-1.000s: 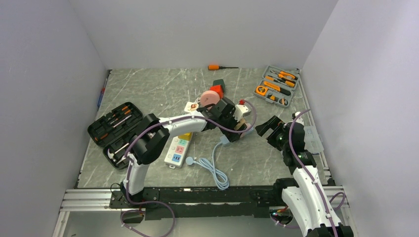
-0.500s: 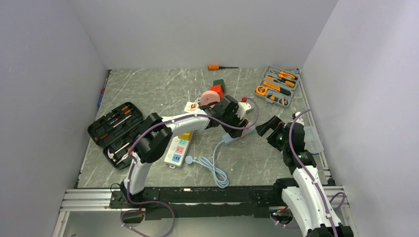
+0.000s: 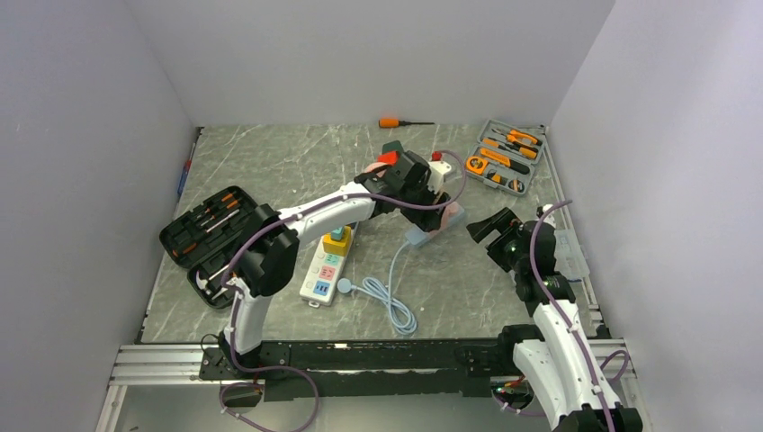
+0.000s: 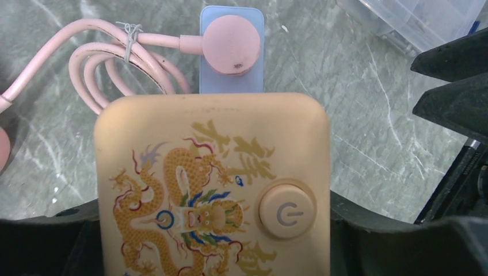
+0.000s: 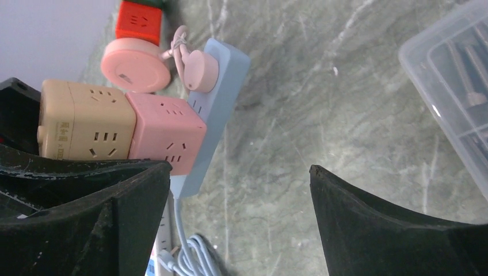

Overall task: Pull the plug off the socket
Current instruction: Remove the plug from the socket.

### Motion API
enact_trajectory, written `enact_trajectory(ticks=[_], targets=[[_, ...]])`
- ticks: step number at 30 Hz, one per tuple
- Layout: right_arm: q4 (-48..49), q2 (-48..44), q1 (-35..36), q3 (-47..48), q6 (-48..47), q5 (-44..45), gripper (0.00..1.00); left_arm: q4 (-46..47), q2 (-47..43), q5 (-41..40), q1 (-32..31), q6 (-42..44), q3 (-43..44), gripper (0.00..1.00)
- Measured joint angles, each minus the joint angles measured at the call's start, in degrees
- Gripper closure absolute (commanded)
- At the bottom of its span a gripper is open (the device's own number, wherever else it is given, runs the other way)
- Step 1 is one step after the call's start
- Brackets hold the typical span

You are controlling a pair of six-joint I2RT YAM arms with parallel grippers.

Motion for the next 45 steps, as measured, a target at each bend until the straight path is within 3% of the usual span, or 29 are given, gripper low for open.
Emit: enact_trajectory(ticks=[6,20,31,45], targets=[[6.40,1.81,-0.02,-0.39,3.32,-1.66,0.15,-1.53,-3.45,0.15,1.62,-2.36,0.00,0.92],[24.79,16.13,0.66,-0.35,12.41,-7.50,0.25,-1.75,-5.66,3.56,3.21,-6.56,0.00,0.95],[33.64,23.98,5.53,-0.02,15.65,-7.96,0.30,-1.95,-5.66,4.37,3.37,-7.67,0.20,0.96],[42.86,33.11,8.52,0.96,20.13,-6.64,0.47,-4.00,-5.66,5.22,3.61,-8.37,1.01,0.97]])
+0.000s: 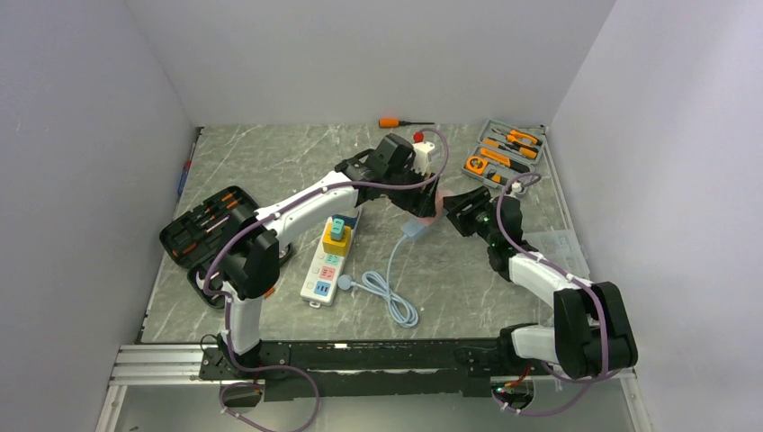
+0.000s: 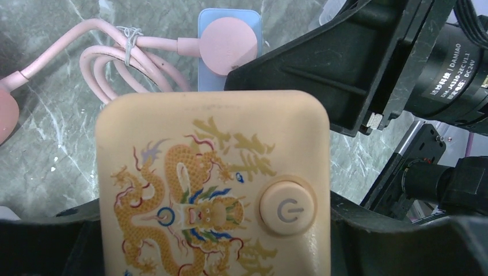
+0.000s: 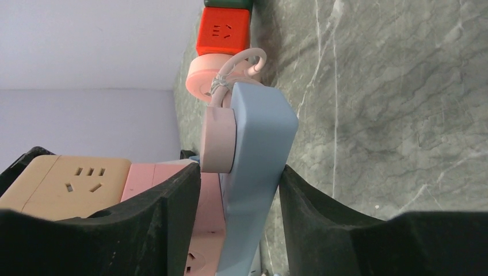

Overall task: Pull the plug off the socket
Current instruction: Remove the plug from the socket.

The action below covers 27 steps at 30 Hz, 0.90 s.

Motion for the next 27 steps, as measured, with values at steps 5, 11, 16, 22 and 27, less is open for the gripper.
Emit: enact_trajectory(ticks=[5,11,16,22,27], targets=[[1.60,1.25,1.03,0.09,1.20,1.25,0.58,-0.76,0.00,-0.13,0.37,0.04,0.61,0.97],[2.10,1.44,1.18,0.09,1.70,1.40,0.71,-0.90,0.00,-0.17,0.52,0.22,0.83,0.98],[2.05,1.07,1.22,-0.11,1.64,1.46,0.41,-0.94,0.00,-0.15,0.52,0.68,0.83,0.98],[1.97,-2.71,1.25,-1.79,1.55,1.88,0.50,-1.53,-0.04,0.00,0.66,1.22,1.14,0.98],[1.25,-4.13,1.33,-2.54,1.42,1.79,0.64,-1.53,-0.11,-0.15,0.94,1.42,1.73,0.98]])
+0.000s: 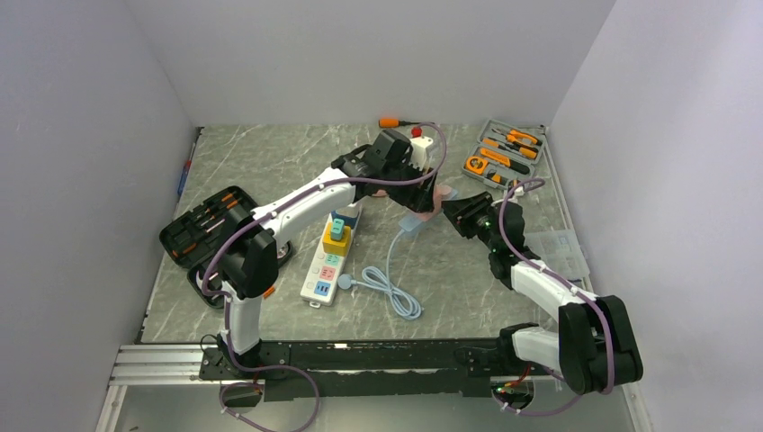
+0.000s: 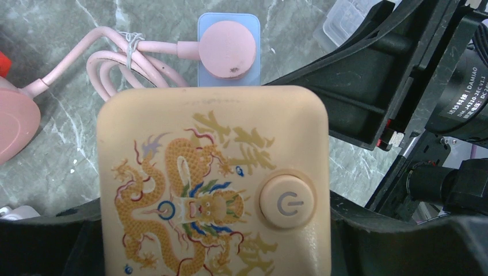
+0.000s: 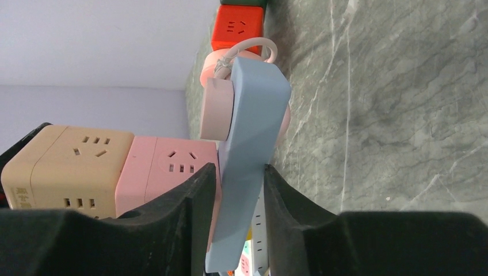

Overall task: Pull the plug off the socket
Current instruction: Remove the plug from the socket.

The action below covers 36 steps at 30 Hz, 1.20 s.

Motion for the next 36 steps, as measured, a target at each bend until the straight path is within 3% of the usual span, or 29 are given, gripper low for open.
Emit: enact_trajectory(ticks=[4,9,14,21,30,36], targets=[[0.57,0.24,0.26,0.00,0.15,-0.09,0.65,0.02,-0.09,-0.02,0.31,0.44,0.11,0.98],[2.78,2.95,0.35,0.15,1.05,-0.48,0.49,-0.02,-0.09,-0.02,0.57,0.66,0.11,0.98],[4.15,6.01,0.44,1.22,2.05,-0.48,0.48,-0.04,-0.11,0.72,0.59,0.28,0.11,0.98],[7.04,8.11,0.94,1.46,3.76,-0.46,0.65,-0.07,-0.11,0.81,0.90,-0.52,0.15,0.98],[7.23,8.46,1.20,1.46,4.70,0.28,1.00,-0.07,-0.11,0.55,0.98,-0.61,0.28,0.98],[4.81,7.58,1.62,1.92,4.28,1.75,1.00,-0.09,-0.11,0.57,0.96,-0.61,0.31,0.99]])
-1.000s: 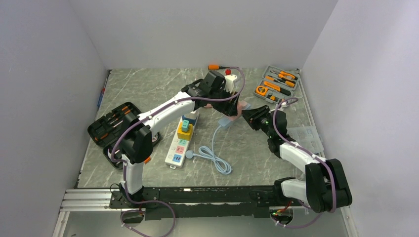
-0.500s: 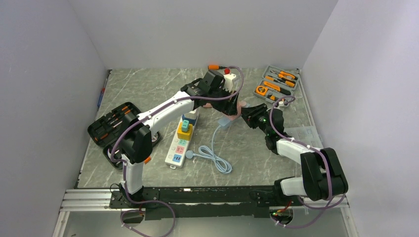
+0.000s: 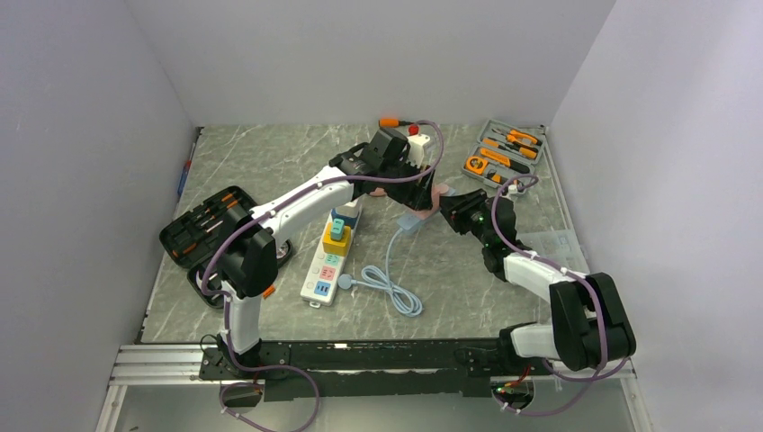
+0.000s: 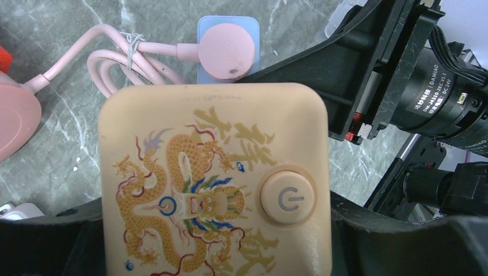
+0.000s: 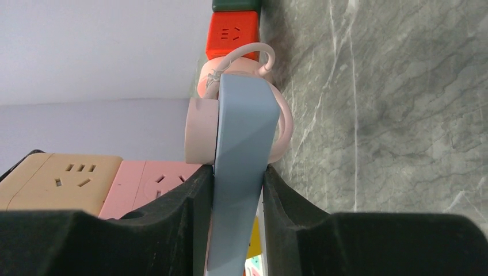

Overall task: Pull the plug off the socket
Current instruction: Remove the plug from the socket.

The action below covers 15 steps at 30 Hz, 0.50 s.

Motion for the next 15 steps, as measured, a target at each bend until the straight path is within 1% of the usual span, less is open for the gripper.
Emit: enact_trajectory(ticks=[6,13,15], targets=[[-2.80,-1.01,0.74,0.50,-1.07,2.58,1.00,-0.68,0.00,-0.13,-0.04,0.02,0.20,0.99],[-1.38,-0.79,1.22,0.11,-1.18,3.34,1.00,-2.67,0.02,-0.61,-0.02,0.04,1.77,0.99],[-2.03,-0.13,1.25,-0.44,-2.43,4.50,1.00,-2.32,0.02,-0.42,0.28,-0.28,3.08,1.00]])
